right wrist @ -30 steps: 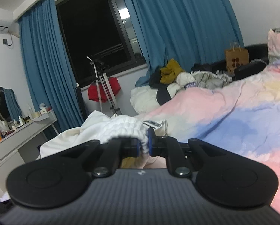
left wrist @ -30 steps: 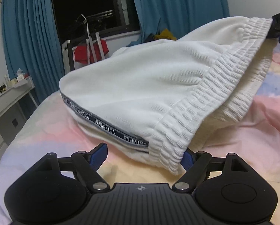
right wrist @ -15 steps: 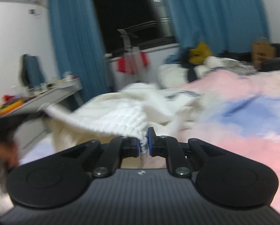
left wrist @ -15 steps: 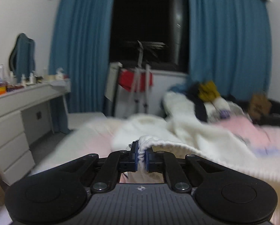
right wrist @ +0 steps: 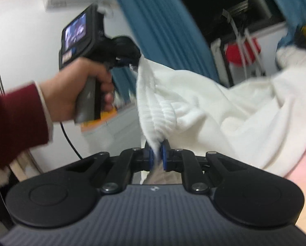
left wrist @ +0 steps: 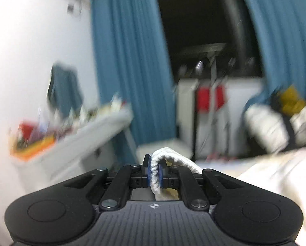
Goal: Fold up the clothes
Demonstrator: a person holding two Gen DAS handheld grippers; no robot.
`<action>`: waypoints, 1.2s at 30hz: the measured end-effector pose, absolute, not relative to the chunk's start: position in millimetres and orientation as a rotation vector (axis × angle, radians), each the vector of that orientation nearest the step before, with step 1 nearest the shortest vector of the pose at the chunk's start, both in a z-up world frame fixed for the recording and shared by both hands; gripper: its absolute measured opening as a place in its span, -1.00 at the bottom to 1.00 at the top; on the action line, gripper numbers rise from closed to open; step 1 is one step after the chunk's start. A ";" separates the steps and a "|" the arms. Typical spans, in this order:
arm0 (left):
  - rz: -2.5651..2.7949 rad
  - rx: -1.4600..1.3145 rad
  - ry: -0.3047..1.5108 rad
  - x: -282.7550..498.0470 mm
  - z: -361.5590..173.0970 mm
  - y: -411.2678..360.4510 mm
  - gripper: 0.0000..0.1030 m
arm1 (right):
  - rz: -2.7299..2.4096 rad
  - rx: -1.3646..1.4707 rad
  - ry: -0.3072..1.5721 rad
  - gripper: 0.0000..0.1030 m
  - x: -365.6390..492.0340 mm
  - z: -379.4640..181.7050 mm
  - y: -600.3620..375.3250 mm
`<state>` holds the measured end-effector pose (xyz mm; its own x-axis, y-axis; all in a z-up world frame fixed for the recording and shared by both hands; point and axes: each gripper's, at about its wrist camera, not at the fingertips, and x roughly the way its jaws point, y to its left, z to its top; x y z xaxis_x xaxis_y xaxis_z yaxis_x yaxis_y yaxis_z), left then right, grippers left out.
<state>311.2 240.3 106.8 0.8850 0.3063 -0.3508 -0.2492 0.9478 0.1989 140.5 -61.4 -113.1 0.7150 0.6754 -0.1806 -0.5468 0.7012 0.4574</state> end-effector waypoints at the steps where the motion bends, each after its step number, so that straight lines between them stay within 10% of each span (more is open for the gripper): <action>1: 0.309 0.135 0.429 320.6 89.6 252.5 -0.85 | 0.703 0.385 0.394 -0.76 149.6 -123.1 -52.3; 12: 0.321 -0.152 0.518 317.8 -8.8 361.8 -0.67 | 0.824 0.267 0.516 -0.56 156.6 -150.9 -47.7; 14: 0.347 -0.174 0.509 300.4 -9.9 368.1 -0.11 | 0.813 0.274 0.503 -0.49 153.7 -144.1 -53.7; 18: 0.387 -0.210 0.477 261.5 -5.7 376.6 0.40 | 0.744 0.335 0.470 0.71 132.6 -140.6 -80.6; 36: 0.003 -0.148 0.341 60.0 60.6 157.6 0.84 | 0.456 0.105 0.201 0.72 66.2 -47.4 -241.5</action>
<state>60.0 157.6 60.6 0.9426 -0.0222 -0.3332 -0.0276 0.9892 -0.1442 66.2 -241.5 -47.4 0.8783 0.4473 -0.1688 -0.4267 0.8927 0.1452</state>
